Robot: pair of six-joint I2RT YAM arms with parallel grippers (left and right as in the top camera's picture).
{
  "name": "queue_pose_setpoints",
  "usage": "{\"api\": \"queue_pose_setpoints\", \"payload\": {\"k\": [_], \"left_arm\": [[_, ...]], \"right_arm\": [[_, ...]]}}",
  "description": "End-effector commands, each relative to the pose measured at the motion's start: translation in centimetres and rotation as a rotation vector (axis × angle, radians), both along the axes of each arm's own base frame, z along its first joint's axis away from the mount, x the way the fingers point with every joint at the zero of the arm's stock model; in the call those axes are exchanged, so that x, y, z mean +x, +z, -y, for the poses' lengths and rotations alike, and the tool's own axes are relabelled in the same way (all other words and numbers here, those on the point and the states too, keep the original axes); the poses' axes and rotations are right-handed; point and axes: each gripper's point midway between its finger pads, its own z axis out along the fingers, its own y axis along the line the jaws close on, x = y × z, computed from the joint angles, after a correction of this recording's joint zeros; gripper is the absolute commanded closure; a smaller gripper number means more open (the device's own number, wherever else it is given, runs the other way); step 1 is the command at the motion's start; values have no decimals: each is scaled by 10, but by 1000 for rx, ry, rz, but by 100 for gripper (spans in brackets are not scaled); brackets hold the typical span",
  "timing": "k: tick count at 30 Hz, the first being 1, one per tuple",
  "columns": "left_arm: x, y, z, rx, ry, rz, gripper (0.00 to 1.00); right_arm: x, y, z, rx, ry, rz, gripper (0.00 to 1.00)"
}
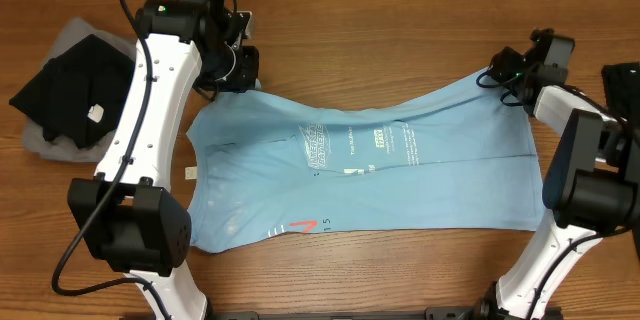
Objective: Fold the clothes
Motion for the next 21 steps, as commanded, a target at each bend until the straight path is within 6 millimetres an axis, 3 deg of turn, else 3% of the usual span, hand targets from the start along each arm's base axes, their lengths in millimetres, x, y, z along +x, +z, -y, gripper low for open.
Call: {"api": "queue_pose_setpoints", "payload": {"k": [1,3,5,9,13,21], "left_arm": [[-1,12,7,-20,-28,36,94],[0,12,7,-20,-28,36,94],[1,12,7,-21,-28,41,94],[1,12,7,-21,-28,42,94],[1,12,7,-21,-28,41,94],[1,12,7,-21,-28,41,94]], "right_arm": [[3,-7,5,-16,-8,-2,40],[2,-13,4,-12,-7,-15,45],[-1,-18,3,-8,-7,-34,60],[-6,-22,5,-17,-19,-59,65],[-12,-27,6,-15,-23,-87,80],[-9,-4,12,-19,-32,-69,96]]}}
